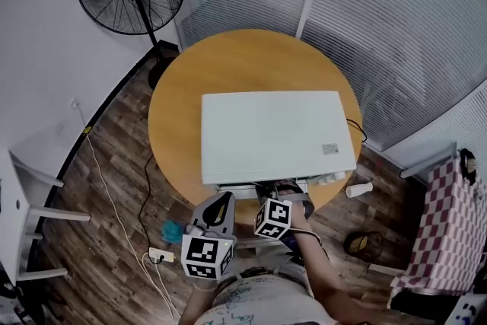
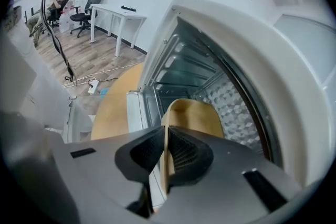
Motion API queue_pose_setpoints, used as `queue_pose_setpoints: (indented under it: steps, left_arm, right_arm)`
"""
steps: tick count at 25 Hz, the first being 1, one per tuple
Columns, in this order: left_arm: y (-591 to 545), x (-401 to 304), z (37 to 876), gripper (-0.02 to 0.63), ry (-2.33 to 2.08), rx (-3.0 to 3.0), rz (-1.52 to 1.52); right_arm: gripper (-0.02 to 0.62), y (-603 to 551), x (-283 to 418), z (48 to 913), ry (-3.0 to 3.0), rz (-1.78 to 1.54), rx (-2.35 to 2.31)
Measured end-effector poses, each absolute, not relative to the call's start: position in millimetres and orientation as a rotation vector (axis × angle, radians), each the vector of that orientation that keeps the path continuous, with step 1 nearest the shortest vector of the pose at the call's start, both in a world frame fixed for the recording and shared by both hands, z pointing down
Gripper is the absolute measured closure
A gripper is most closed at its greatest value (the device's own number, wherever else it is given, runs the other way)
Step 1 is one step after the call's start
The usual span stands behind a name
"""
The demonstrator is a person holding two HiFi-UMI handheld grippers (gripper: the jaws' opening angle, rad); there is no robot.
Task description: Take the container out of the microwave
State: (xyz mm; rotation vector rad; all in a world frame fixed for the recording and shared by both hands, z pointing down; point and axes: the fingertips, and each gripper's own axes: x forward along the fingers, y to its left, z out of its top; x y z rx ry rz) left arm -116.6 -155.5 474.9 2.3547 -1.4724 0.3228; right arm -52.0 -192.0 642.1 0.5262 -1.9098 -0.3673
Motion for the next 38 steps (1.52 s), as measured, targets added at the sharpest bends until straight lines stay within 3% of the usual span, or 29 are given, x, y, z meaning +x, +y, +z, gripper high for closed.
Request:
queue_pose_setpoints:
  steps: [38]
  left_arm:
    - [-129.7, -141.3, 481.1, 0.591, -1.055, 2.617, 0.405]
  right_arm:
    - [0.581, -130.5, -101.8, 626.7, -1.924, -0.21, 0.659]
